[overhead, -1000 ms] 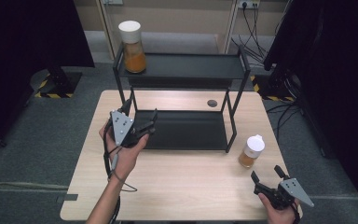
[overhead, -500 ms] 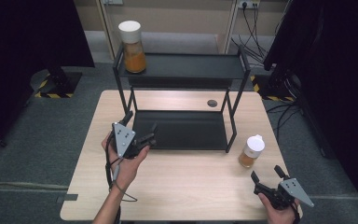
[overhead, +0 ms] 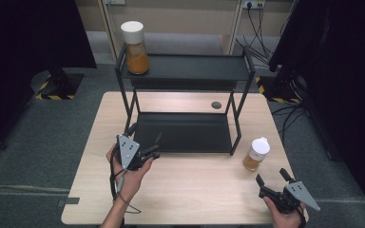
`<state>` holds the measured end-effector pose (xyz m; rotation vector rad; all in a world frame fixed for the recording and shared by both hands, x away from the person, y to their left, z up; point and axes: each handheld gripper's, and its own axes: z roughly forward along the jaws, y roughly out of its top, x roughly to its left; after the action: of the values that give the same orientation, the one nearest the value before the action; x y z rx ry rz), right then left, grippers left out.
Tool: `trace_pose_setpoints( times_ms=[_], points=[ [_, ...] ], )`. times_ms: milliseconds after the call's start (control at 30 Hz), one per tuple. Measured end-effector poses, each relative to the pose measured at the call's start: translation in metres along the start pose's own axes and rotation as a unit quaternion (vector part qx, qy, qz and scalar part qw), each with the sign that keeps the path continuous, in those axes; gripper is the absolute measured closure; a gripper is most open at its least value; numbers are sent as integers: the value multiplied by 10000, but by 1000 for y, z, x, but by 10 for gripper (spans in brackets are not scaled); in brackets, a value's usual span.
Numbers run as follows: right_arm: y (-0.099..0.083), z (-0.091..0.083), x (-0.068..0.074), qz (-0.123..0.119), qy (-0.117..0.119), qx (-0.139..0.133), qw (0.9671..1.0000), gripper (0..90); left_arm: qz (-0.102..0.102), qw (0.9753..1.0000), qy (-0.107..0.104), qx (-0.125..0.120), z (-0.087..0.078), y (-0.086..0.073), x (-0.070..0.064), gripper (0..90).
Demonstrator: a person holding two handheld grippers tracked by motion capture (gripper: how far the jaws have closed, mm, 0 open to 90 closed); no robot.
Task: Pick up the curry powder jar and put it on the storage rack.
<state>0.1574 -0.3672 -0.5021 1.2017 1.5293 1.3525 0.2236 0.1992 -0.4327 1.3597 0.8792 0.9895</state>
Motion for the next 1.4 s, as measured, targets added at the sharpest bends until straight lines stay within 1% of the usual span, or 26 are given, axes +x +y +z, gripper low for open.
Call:
trace_pose_setpoints(
  times_ms=[133,333,567,633,733,800,833,900,933,1100,1233,1400],
  points=[
    [0,0,0,-10,-2,3,10000,41,-1,10000,-9,98,-5,-8,-1,126],
    [0,0,0,-12,0,4,10000,42,-70,9996,-5,257,-12,-26,-4,126],
    [0,0,0,-10,1,4,10000,41,-85,9988,3,473,-20,-44,-5,126],
    [0,0,0,-16,4,4,10000,41,-128,9986,5,517,-22,-50,-6,126],
    [0,0,0,-15,5,-4,10000,41,-276,9978,-34,604,-27,-62,-7,125],
    [0,0,0,-26,10,9,10000,41,-251,9971,-45,718,-30,-69,-8,125],
    [0,0,0,-29,11,13,10000,41,-308,9966,-61,759,-31,-74,-9,125],
    [0,0,0,-29,11,9,10000,41,-304,9960,-67,837,-33,-79,-11,124],
    [0,0,0,-29,13,6,10000,41,-295,9958,-80,866,-33,-78,-11,124],
    [0,0,0,-33,19,0,10000,41,-313,9959,-72,843,-35,-79,-10,121],
    [0,0,-1,-18,28,-12,10000,41,-266,9964,-58,799,-37,-80,-13,119],
    [0,0,0,-60,28,-1,10000,40,-358,9963,-52,786,-37,-81,-11,117]
  ],
)
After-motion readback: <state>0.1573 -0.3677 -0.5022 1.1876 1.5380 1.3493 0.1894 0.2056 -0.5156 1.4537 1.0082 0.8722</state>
